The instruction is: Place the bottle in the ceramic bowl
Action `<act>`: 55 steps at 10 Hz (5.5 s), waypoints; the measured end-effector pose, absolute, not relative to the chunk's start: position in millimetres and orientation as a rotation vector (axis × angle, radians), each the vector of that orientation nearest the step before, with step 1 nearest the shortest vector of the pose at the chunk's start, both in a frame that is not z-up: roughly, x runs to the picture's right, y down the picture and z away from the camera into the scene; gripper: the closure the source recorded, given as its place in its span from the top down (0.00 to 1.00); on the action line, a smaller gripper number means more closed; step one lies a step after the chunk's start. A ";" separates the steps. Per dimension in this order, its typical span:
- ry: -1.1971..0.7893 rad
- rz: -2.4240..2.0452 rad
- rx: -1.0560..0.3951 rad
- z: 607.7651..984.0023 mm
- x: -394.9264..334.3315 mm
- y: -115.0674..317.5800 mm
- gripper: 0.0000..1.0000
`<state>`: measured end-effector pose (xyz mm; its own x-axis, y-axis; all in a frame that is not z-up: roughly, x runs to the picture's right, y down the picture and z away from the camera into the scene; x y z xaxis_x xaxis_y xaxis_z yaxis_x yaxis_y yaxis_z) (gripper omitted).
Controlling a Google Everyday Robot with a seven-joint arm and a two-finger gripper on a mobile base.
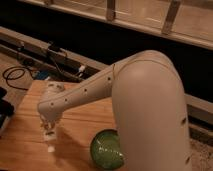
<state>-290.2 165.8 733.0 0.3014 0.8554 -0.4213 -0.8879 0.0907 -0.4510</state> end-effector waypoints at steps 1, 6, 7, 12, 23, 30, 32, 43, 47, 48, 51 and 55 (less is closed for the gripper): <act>0.059 1.288 -0.729 741.1 -298.4 158.6 0.00; 0.128 1.335 -0.705 779.1 -274.2 74.3 0.00; 0.138 1.361 -0.683 779.4 -258.4 51.8 0.00; 0.183 1.490 -0.571 749.7 -143.5 41.6 0.00; 0.141 1.560 -0.504 699.4 -79.1 94.8 0.00; 0.160 1.781 -0.435 693.6 22.2 77.7 0.00; 0.161 1.849 -0.406 683.0 52.9 85.4 0.00; 0.173 1.906 -0.474 698.2 34.0 156.9 0.00; 0.174 1.905 -0.476 698.2 33.2 157.2 0.10; 0.174 1.905 -0.475 698.2 33.5 157.1 0.20; 0.174 1.907 -0.475 698.4 34.1 157.2 0.52; 0.176 1.908 -0.476 698.7 34.4 157.6 0.80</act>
<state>34.4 157.6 698.7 -0.3115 0.8590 -0.4062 -0.9188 -0.3814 -0.1020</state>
